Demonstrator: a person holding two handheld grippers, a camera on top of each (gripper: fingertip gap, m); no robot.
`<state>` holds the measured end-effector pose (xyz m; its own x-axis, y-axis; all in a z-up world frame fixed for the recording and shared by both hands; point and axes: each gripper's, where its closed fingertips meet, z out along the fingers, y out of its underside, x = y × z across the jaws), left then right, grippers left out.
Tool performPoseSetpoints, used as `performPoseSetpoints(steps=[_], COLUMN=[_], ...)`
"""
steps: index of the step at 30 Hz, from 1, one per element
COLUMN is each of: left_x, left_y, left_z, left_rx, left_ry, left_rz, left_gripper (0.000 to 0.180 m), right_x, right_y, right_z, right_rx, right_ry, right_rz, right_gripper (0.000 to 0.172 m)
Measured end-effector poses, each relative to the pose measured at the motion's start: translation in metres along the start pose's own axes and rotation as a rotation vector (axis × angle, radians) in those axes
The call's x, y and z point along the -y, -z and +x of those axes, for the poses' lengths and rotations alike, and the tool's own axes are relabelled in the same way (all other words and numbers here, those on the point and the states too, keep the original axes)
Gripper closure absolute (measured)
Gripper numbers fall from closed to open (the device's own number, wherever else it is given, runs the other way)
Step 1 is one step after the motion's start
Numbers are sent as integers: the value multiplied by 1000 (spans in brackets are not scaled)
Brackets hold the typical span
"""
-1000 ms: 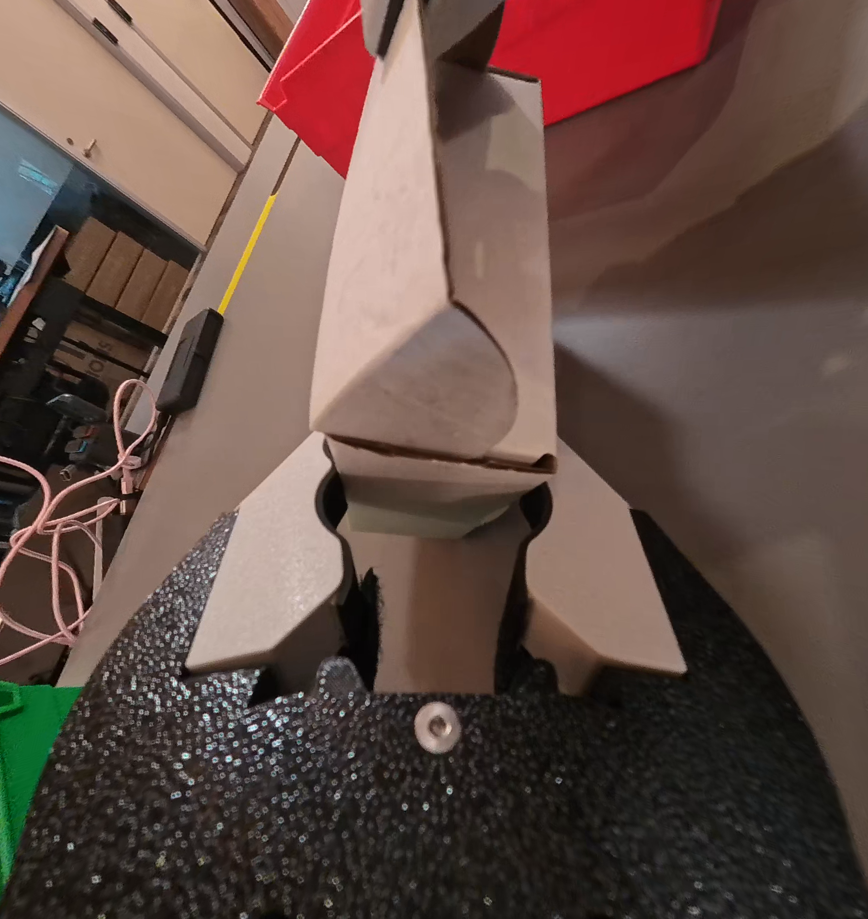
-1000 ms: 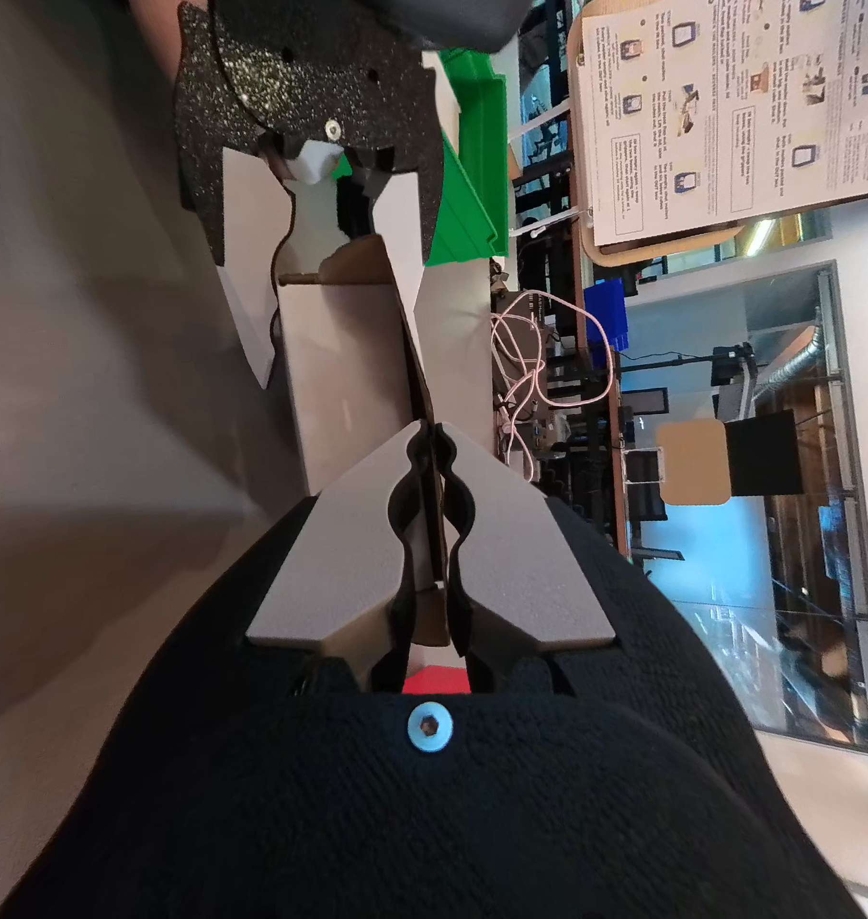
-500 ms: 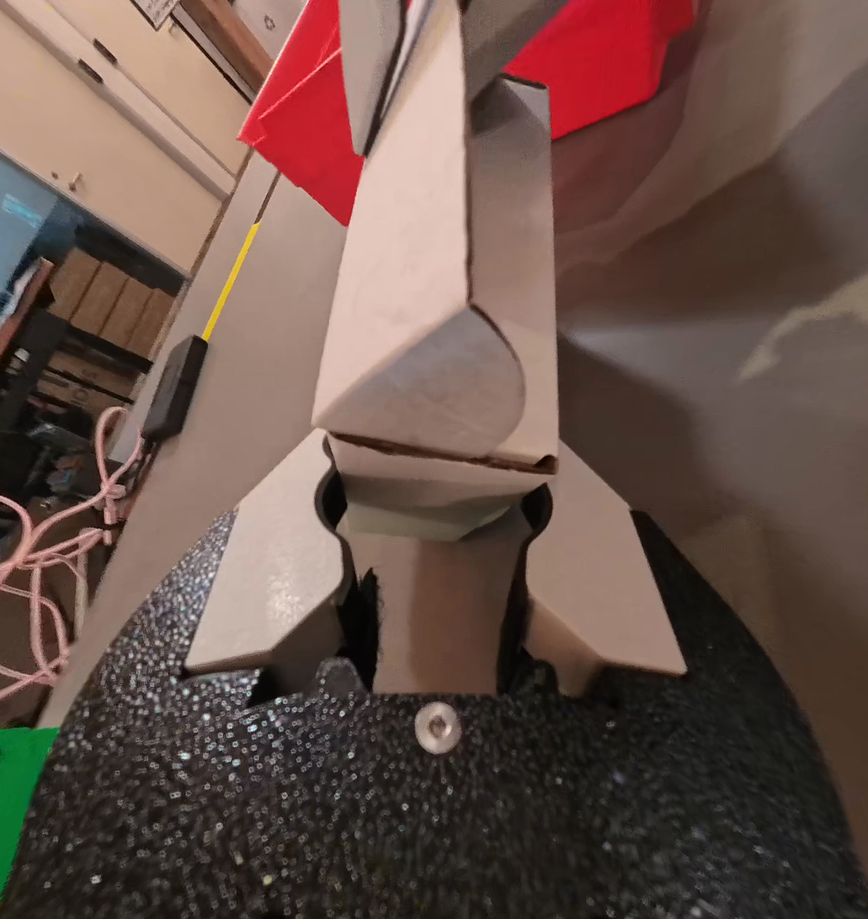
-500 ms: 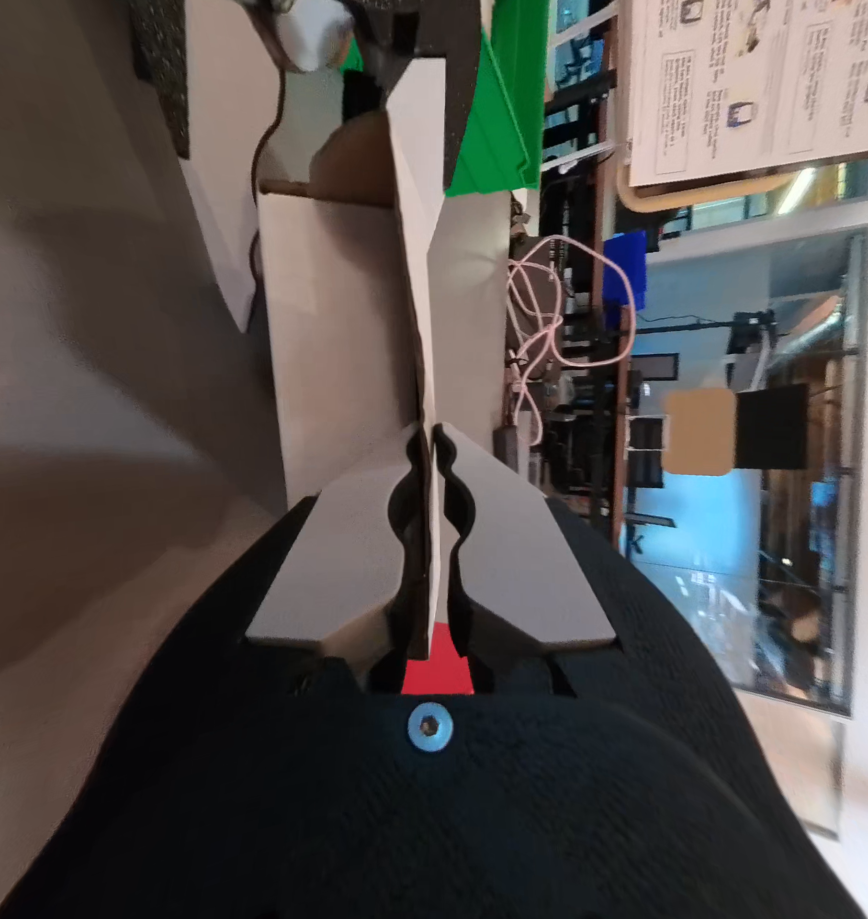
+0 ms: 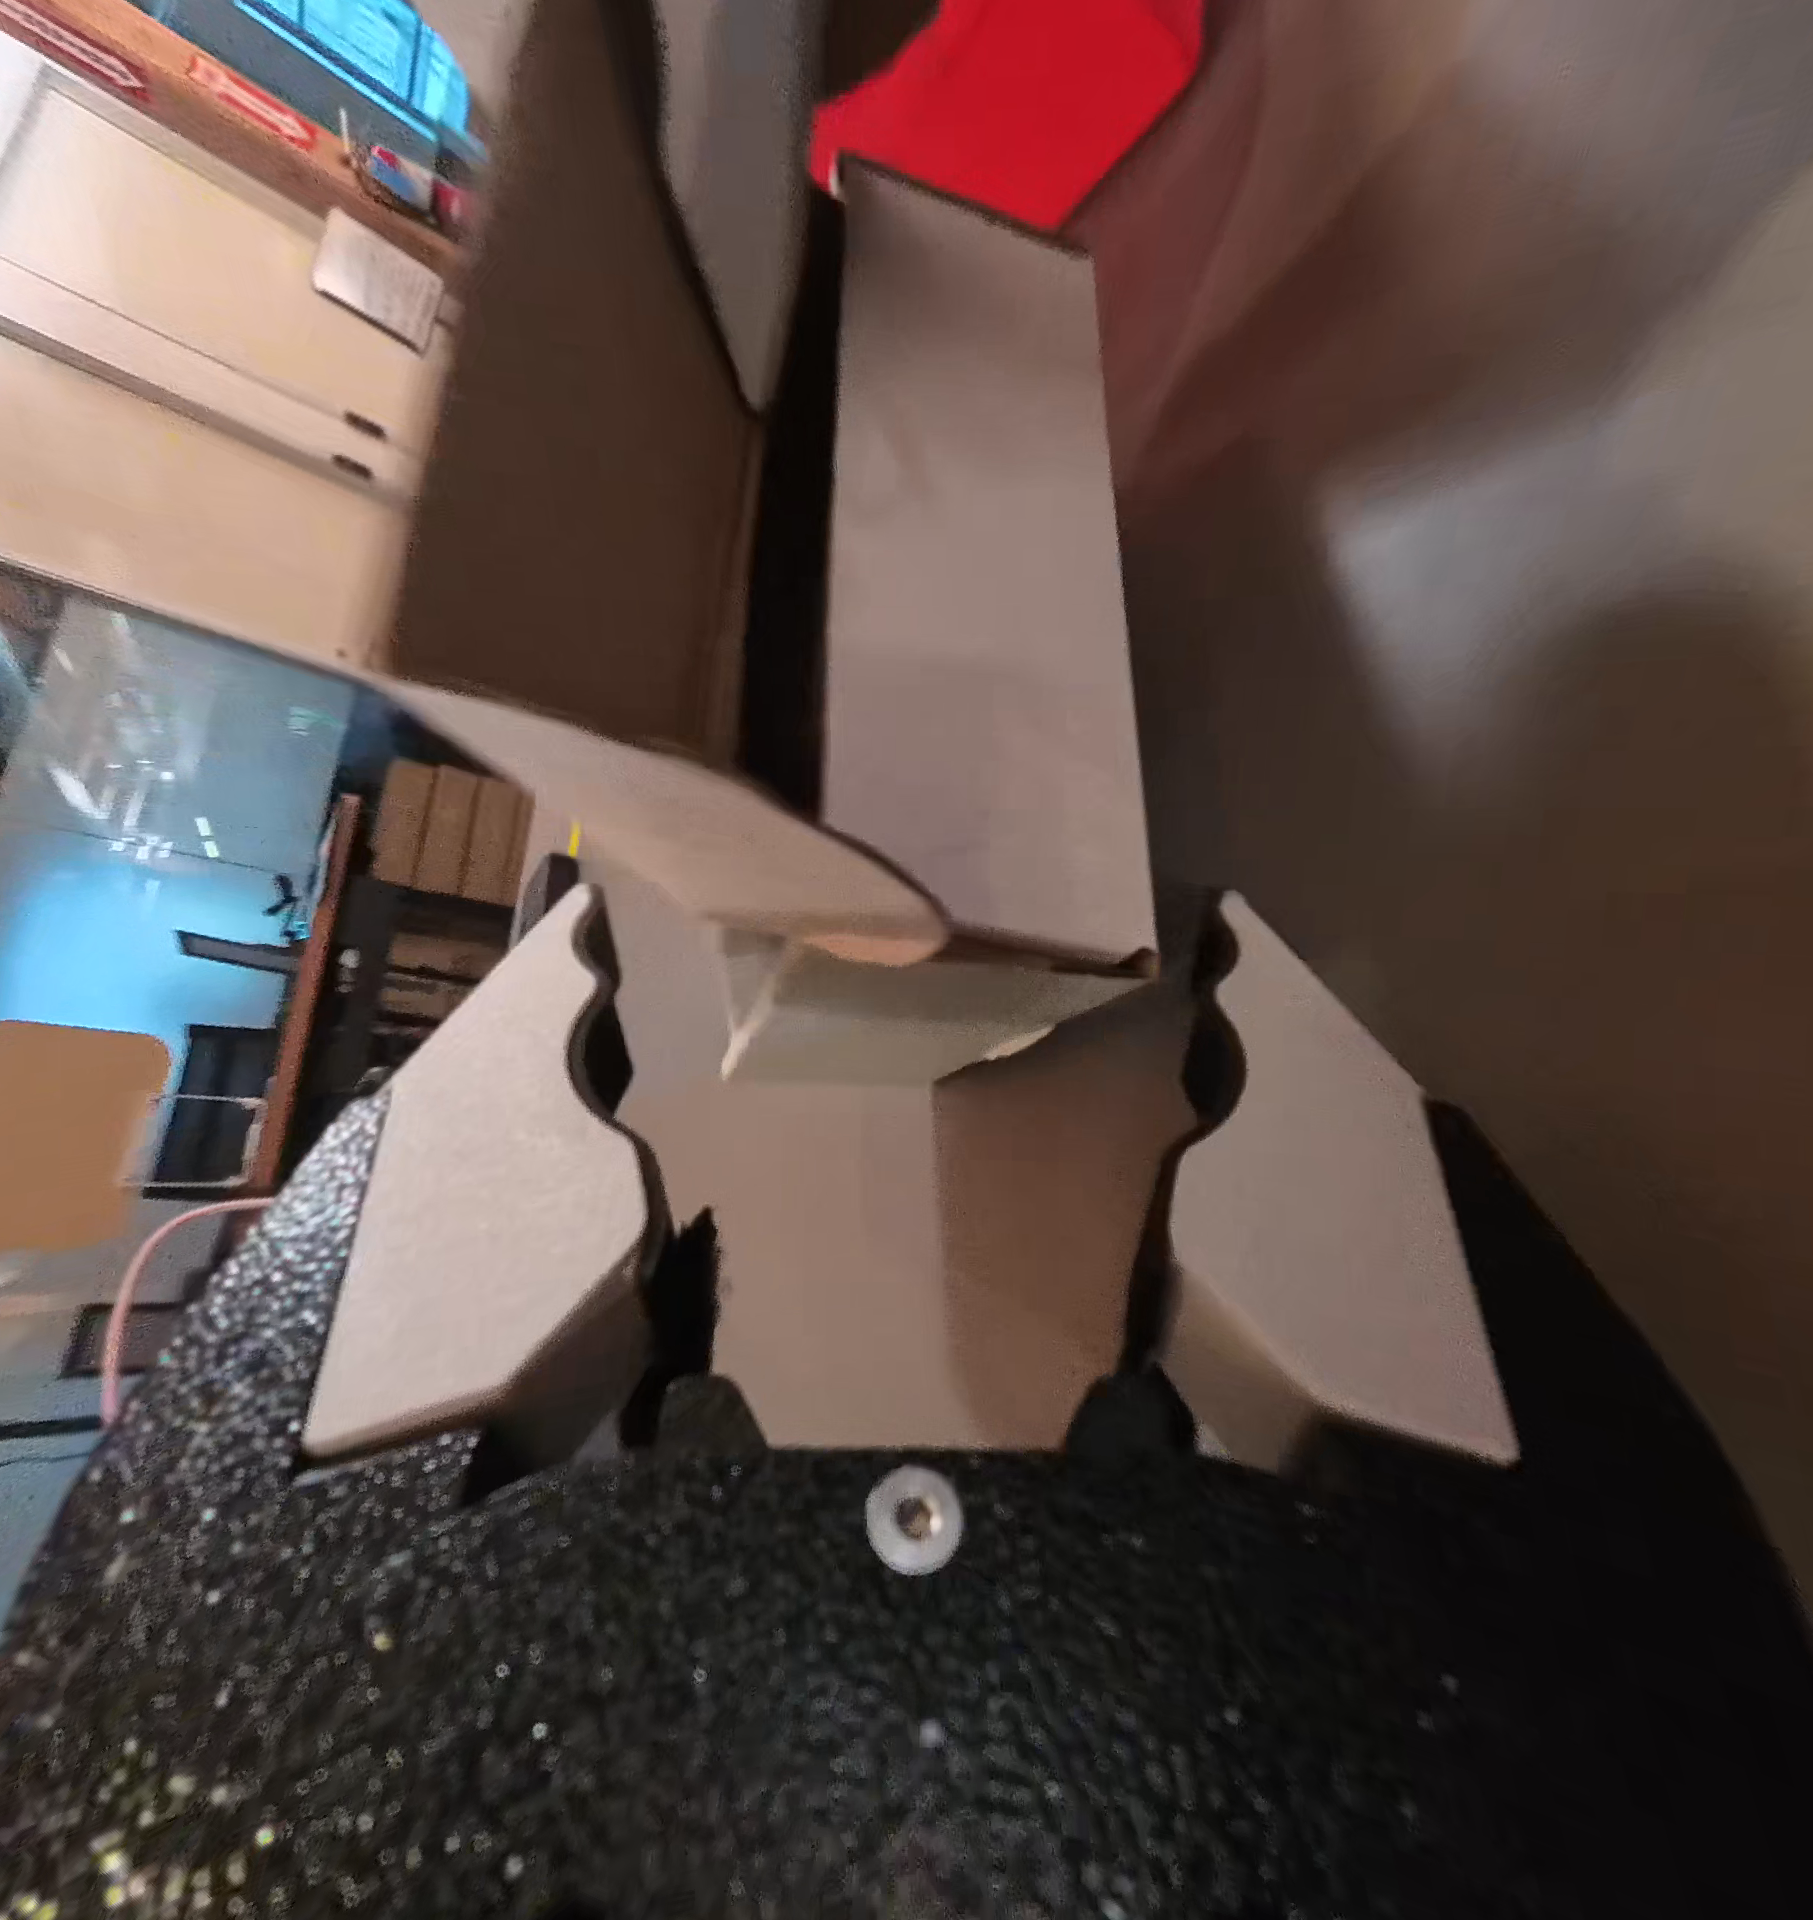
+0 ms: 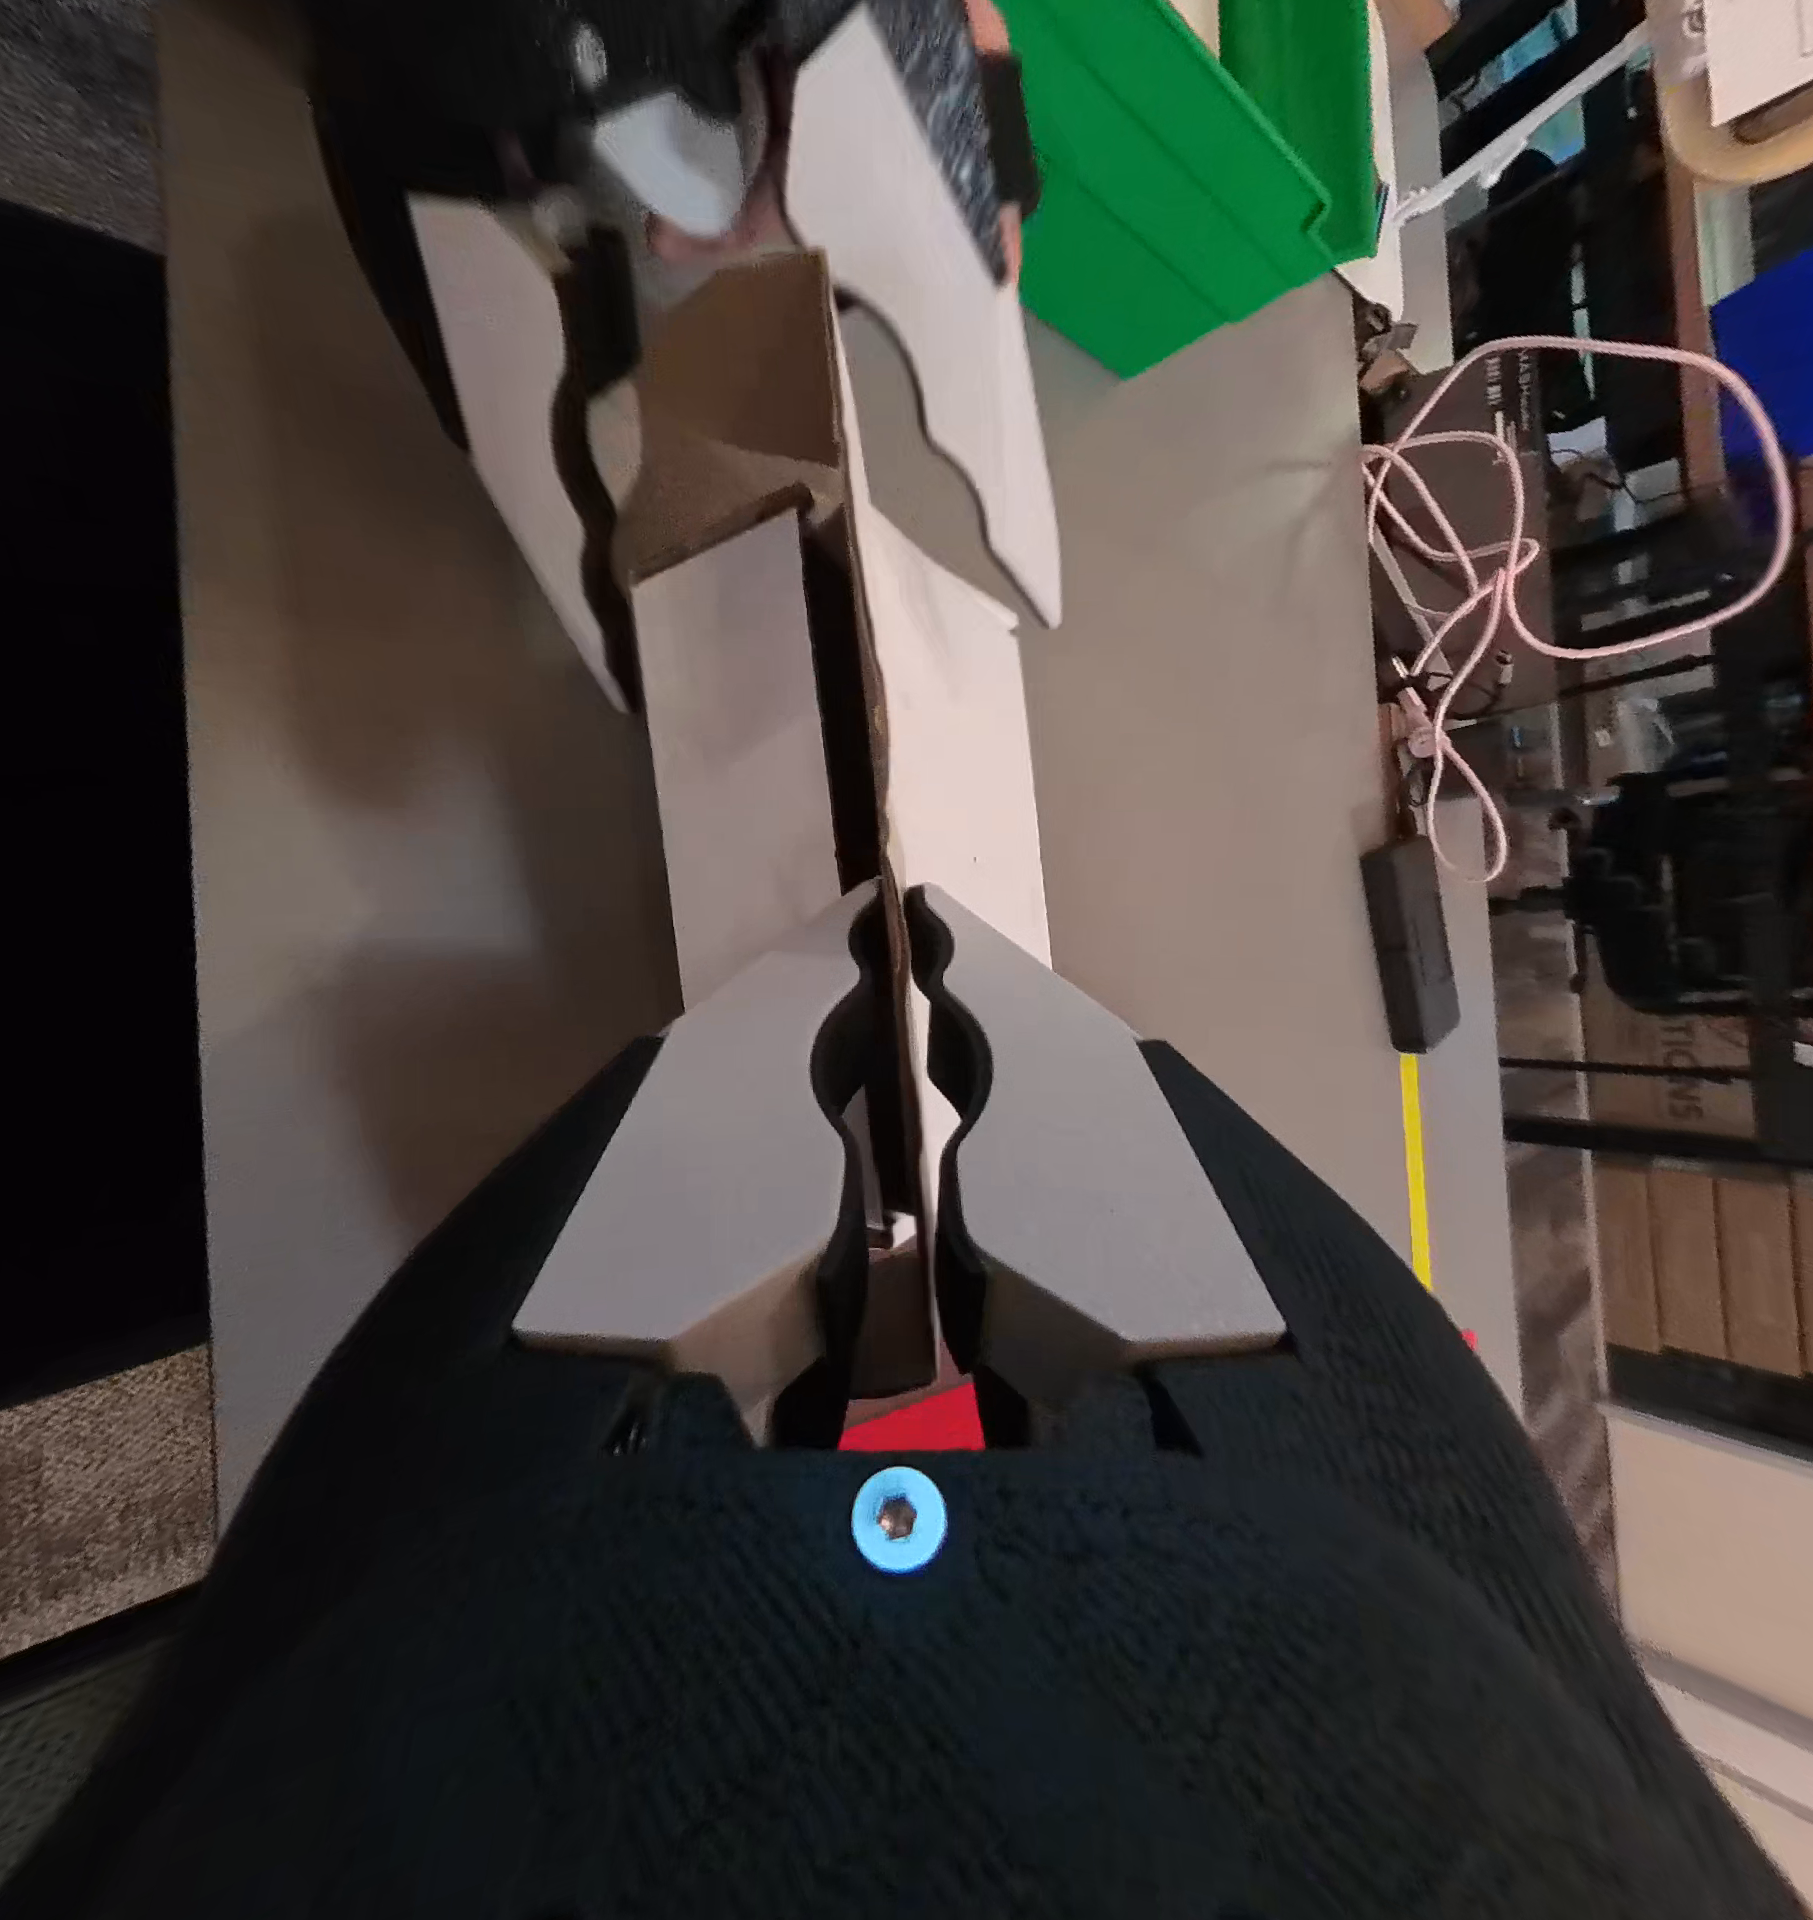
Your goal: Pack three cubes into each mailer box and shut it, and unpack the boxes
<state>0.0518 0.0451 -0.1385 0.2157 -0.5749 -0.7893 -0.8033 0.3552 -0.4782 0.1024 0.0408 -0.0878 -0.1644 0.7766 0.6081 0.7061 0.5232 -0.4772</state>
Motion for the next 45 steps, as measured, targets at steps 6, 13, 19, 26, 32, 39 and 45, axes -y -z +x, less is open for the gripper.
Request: performPoseSetpoints(steps=[6, 13, 19, 26, 32, 39, 45], left_x=[41, 49, 56, 51, 55, 39, -12], left_y=[29, 34, 38, 38, 35, 23, -12], left_z=[-7, -7, -30, -56, -82, -120, -167], left_rx=[-100, -166, -97, 10, 26, 57, 148], left_ry=[158, 239, 399, 523, 647, 798, 1142], left_rz=[182, 141, 135, 71, 74, 12, 19], left_gripper=[111, 153, 156, 157, 157, 157, 153], right_x=[-2, -4, 8, 39, 45, -42, -49], right_y=[-2, -2, 27, 71, 49, -28, -28], right_z=[-3, -12, 32, 19, -32, -50, -45], right_rx=[19, 83, -226, -279, -42, 38, 31], right_ry=[9, 10, 74, 155, 114, 91, 124], right_rz=[-2, 18, 82, 173, 97, -209, -195], right_gripper=[172, 172, 120, 140, 139, 154, 155])
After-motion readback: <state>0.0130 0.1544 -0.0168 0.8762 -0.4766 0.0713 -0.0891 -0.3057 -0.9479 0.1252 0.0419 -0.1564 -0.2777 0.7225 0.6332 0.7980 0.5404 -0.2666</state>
